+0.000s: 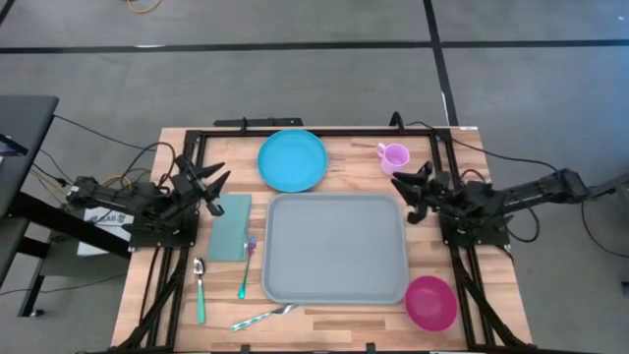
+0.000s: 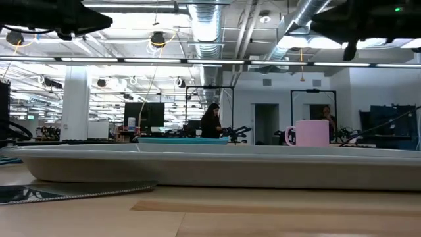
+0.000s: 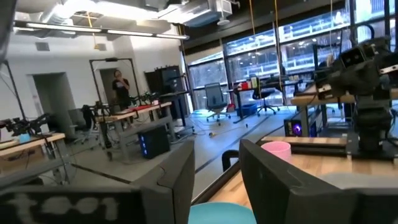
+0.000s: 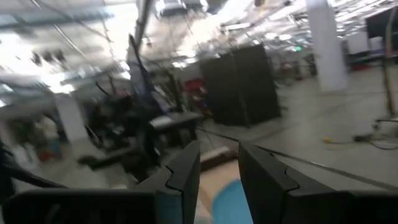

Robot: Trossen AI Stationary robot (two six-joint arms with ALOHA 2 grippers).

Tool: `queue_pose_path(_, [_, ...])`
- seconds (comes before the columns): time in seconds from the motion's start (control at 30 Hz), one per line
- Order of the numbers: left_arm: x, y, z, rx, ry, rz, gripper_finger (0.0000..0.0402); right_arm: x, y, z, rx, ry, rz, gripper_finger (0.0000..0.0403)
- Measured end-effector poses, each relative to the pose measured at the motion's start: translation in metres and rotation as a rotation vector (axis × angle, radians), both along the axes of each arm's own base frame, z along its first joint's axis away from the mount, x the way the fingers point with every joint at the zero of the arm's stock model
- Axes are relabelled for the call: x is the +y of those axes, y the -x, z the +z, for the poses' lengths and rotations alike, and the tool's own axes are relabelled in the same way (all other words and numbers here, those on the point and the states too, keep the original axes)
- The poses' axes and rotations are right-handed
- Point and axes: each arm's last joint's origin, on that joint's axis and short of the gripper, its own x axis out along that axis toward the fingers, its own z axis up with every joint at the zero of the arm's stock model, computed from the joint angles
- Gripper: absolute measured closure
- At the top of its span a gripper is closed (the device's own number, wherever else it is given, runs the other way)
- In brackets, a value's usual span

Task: Set up tray
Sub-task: Put the pink mug on the gray serving tray

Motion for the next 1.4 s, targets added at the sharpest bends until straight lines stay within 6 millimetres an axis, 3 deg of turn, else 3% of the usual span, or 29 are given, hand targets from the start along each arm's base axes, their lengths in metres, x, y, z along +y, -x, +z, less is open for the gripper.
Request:
queue_pose_path(0.4, [0.001, -0.001, -0.002, 0.020, 0.013, 0.042, 0.0287, -0.012, -0.034, -0.022, 0.278, 0.141, -0.120, 0.0301])
queue_pose_path(0.5, [0.001, -0.001, -0.002, 0.024, 0.012, 0.042, 0.0287, -0.021, -0.037, -0.024, 0.306, 0.179, -0.212, 0.0301])
queue_pose_path(0.67, [0.001, -0.001, -0.002, 0.024, 0.011, 0.042, 0.0288, -0.035, -0.037, -0.017, 0.190, 0.080, -0.361, 0.0301])
queue_pose_path(0.93, [0.001, -0.001, -0.002, 0.023, 0.012, 0.042, 0.0288, -0.038, -0.038, -0.032, 0.363, 0.081, -0.364, 0.0297])
queue_pose_path(1.03, [0.001, -0.001, -0.002, 0.018, 0.013, 0.042, 0.0288, -0.038, -0.043, -0.023, 0.401, 0.053, -0.359, 0.0286])
queue_pose_path(1.17, [0.001, -0.001, -0.002, 0.026, 0.001, 0.045, 0.0288, -0.044, -0.050, 0.000, 0.616, 0.044, -0.380, 0.0263])
queue_pose_path(1.4, [0.001, -0.001, -0.002, 0.021, 0.008, 0.042, 0.0288, -0.060, -0.054, 0.040, 0.947, -0.201, -0.492, 0.0225])
